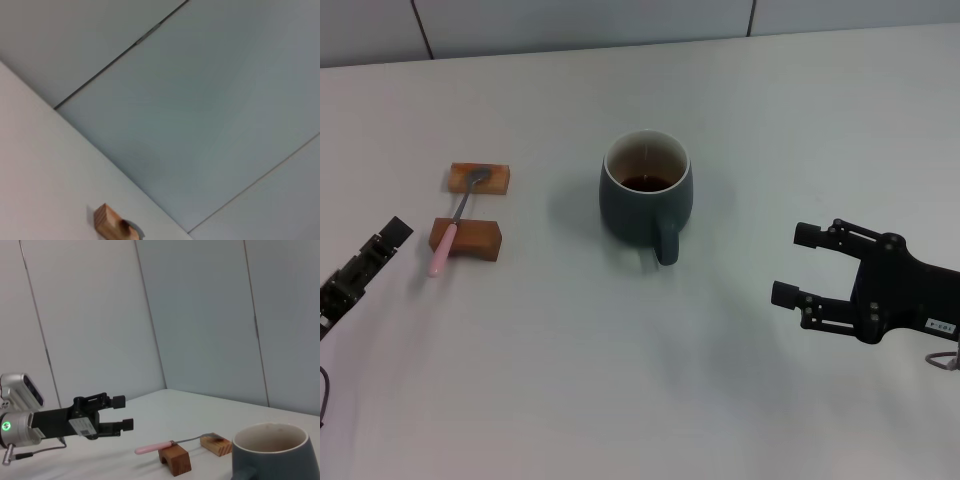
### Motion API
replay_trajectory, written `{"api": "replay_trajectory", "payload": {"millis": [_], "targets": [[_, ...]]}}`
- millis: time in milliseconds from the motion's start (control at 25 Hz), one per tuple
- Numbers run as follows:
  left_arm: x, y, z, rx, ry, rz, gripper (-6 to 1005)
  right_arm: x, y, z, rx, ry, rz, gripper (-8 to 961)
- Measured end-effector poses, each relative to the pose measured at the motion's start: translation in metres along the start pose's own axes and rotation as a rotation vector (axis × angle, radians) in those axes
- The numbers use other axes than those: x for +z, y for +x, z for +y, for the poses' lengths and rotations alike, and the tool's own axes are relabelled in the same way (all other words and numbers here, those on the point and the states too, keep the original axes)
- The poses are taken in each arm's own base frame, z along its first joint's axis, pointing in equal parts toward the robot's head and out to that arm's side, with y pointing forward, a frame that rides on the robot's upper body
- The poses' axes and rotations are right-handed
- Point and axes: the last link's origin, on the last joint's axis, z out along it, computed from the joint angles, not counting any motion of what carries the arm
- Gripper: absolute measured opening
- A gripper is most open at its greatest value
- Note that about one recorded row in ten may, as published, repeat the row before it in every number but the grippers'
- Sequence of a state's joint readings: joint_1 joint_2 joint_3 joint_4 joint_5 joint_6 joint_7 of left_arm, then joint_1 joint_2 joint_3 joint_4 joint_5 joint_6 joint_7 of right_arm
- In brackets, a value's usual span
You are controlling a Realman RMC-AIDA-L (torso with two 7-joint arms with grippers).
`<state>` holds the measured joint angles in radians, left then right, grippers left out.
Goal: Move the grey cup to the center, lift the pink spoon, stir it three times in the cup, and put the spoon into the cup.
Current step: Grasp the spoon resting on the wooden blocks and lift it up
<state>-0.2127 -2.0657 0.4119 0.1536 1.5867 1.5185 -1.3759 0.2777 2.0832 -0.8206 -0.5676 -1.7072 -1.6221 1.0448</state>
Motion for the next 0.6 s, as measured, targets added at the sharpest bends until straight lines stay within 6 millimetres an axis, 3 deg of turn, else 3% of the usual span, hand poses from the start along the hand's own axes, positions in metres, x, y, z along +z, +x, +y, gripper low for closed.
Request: {"api": "replay_trajectory", "payload": {"millis": [600], "targets": [[-0.0027, -0.0112, -0.0021, -0.097, 0.036, 0.022, 788, -0.0024, 0.0016, 0.0009, 0.003, 0.004, 0.003, 826]]}}
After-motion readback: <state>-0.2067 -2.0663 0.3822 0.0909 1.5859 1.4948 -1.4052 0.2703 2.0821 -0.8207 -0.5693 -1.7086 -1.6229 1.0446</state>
